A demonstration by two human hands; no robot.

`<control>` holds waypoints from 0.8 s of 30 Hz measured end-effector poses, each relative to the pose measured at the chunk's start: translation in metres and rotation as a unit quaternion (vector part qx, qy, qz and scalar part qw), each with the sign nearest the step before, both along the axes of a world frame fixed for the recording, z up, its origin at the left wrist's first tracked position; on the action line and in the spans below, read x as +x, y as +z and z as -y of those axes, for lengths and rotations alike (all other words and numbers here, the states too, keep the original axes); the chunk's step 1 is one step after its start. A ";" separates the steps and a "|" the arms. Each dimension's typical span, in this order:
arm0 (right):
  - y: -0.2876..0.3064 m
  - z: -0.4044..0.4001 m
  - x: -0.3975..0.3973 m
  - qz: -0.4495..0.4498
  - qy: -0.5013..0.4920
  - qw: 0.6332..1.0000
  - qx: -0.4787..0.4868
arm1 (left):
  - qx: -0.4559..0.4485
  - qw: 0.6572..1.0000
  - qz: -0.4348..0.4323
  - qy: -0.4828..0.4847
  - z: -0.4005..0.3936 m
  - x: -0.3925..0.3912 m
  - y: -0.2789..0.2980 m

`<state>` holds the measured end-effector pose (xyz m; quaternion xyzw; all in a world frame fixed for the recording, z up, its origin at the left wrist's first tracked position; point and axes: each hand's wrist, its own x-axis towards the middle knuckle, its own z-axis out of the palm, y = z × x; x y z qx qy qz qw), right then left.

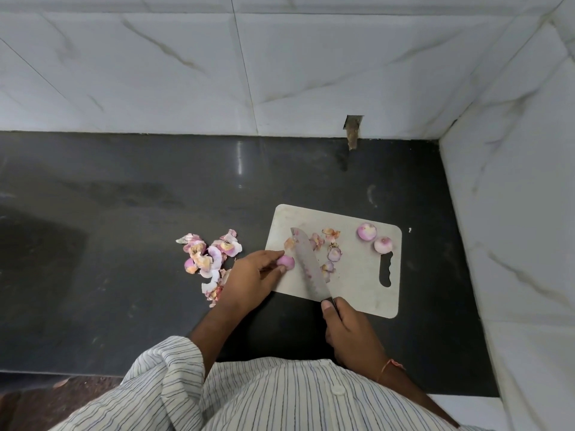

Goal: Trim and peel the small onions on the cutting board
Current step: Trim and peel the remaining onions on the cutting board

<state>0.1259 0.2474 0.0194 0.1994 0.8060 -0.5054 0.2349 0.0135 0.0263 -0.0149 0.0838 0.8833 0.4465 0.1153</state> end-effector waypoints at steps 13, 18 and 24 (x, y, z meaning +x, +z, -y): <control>-0.003 0.014 -0.003 -0.026 0.078 0.993 0.084 | -0.048 0.999 0.003 0.021 0.000 -0.007 -0.005; -0.008 0.019 -0.004 -0.029 0.132 0.984 0.117 | -0.040 0.999 0.009 0.023 0.000 -0.009 -0.007; -0.011 0.025 -0.008 -0.011 0.184 0.970 0.162 | -0.034 0.999 0.001 0.028 -0.002 -0.009 -0.005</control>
